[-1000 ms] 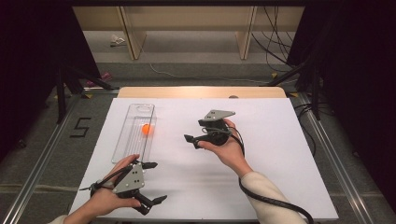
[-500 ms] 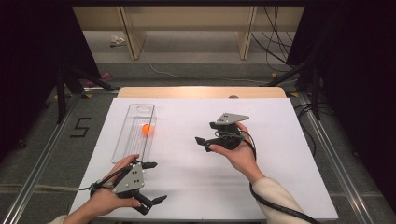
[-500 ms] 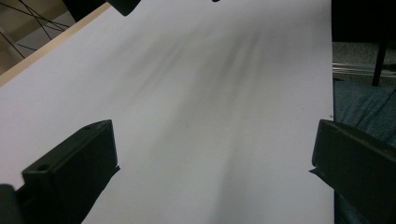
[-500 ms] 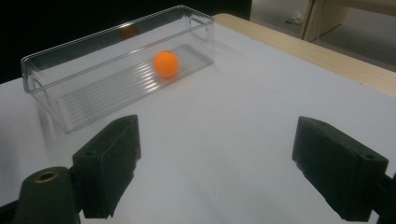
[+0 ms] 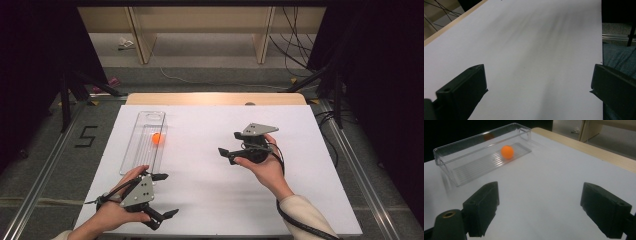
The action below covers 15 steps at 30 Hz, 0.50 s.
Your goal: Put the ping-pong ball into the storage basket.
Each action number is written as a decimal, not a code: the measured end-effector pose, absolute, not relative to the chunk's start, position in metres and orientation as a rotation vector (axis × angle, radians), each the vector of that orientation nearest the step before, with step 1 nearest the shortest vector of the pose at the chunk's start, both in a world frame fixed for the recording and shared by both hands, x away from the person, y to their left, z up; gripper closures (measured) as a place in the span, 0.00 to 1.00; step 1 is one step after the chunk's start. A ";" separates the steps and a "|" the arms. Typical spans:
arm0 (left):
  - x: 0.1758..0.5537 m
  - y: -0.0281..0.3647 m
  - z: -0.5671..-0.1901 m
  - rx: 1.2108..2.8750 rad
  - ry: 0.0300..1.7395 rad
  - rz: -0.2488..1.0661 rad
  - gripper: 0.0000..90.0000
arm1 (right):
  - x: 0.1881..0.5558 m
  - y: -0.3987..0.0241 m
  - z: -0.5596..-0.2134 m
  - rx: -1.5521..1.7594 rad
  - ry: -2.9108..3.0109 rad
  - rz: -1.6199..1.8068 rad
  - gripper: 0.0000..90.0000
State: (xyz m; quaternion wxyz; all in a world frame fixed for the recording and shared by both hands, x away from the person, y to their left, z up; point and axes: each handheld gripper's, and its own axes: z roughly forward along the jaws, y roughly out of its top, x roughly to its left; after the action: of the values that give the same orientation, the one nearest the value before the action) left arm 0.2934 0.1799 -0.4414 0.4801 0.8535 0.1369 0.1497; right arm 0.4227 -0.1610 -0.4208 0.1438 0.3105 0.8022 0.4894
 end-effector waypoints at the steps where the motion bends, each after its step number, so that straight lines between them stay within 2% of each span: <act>1: 0.293 0.180 -0.441 2.082 0.334 0.365 0.00 | 0.422 -0.163 -0.421 0.899 2.308 1.412 0.18; 15: 0.294 0.181 -0.441 2.080 0.337 0.367 0.00 | 0.409 -0.189 -0.418 0.931 2.270 1.406 0.18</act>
State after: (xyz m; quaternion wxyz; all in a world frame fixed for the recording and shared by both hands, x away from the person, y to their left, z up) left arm 0.2939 0.1807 -0.4410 0.4806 0.8528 0.1383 0.1503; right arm 0.4093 -0.1892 -0.4180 0.1562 0.3253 0.7928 0.4912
